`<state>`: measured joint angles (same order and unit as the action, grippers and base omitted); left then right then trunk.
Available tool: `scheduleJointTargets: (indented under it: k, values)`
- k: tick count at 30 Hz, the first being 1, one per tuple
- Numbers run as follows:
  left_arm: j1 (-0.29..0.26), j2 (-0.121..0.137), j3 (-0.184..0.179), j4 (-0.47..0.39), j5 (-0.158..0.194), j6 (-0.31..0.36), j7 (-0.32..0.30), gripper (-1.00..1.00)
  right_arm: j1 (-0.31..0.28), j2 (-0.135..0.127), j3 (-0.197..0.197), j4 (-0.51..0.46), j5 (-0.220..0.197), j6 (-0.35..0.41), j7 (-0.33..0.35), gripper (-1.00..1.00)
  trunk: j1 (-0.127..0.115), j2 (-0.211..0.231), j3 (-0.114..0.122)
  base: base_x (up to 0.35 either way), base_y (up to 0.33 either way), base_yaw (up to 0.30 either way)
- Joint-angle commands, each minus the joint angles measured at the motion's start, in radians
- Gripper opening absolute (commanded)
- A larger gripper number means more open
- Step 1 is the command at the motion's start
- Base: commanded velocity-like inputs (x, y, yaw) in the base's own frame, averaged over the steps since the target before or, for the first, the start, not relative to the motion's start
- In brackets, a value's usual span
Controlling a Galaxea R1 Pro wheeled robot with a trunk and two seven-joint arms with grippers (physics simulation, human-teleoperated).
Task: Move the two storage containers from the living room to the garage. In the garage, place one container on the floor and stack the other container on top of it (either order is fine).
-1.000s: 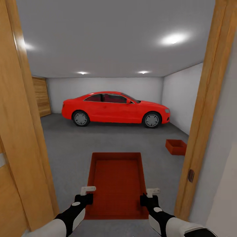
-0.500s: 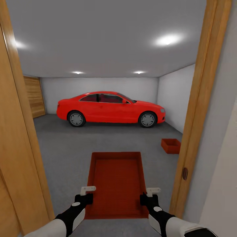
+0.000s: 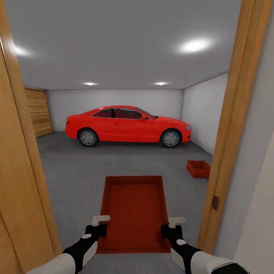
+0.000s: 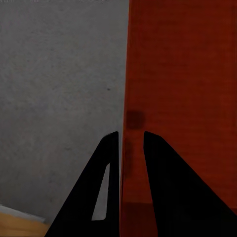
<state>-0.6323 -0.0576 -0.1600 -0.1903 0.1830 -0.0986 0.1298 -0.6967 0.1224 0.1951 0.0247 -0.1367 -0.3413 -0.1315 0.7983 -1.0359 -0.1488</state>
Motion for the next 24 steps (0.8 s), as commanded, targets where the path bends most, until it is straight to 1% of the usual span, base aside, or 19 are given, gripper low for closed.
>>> scheduleJointTargets:
  k: [1,2,4,13,18,19,21,22,24]
  values:
    - [-0.001,0.006,-0.003,-0.002,0.004,-0.003,0.010,-1.00,-0.001,-0.006,0.003,0.003,-0.016,-0.004,0.001,-1.00,0.000,-0.001,-0.001,0.211,0.000,0.000]
    - [-0.001,0.006,-0.003,-0.002,0.004,-0.003,0.010,-1.00,-0.001,-0.005,0.014,0.003,-0.020,-0.004,0.001,-1.00,0.000,-0.001,-0.001,0.249,0.000,0.000]
    - [-0.001,0.007,-0.001,-0.003,0.003,-0.003,0.009,-1.00,-0.001,-0.005,0.023,0.003,-0.024,-0.004,0.001,-1.00,0.000,-0.001,-0.001,0.283,0.000,0.000]
    - [-0.001,0.007,0.002,-0.006,0.000,-0.003,0.008,-1.00,-0.001,-0.004,0.041,0.003,-0.042,-0.005,0.001,-1.00,0.000,-0.001,-0.001,0.301,0.000,0.000]
    - [-0.001,0.009,-0.005,-0.007,0.007,-0.003,0.008,-1.00,-0.001,-0.003,0.050,0.003,-0.051,-0.004,0.001,-1.00,0.000,-0.001,-0.001,0.082,0.001,0.000]
    - [-0.001,0.009,-0.007,-0.008,0.009,-0.003,0.008,-1.00,-0.001,-0.003,0.052,0.003,-0.053,-0.004,0.001,-1.00,0.000,-0.001,-0.001,0.091,0.207,0.000]
    - [-0.001,0.008,-0.010,-0.008,0.012,-0.003,0.010,-1.00,-0.001,-0.005,0.039,0.003,-0.038,-0.004,0.001,-1.00,0.000,-0.001,-0.001,0.104,0.246,0.000]
    - [-0.001,0.023,0.007,-0.008,-0.002,-0.003,0.028,-1.00,-0.001,-0.009,-0.039,0.003,-0.027,-0.004,0.001,-1.00,0.000,-0.001,-0.001,0.109,0.253,0.000]
    - [-0.001,0.023,0.007,-0.009,-0.002,-0.003,0.028,-1.00,-0.001,-0.009,-0.039,0.003,-0.027,-0.004,0.001,-1.00,0.000,-0.001,-0.001,0.093,0.178,0.000]
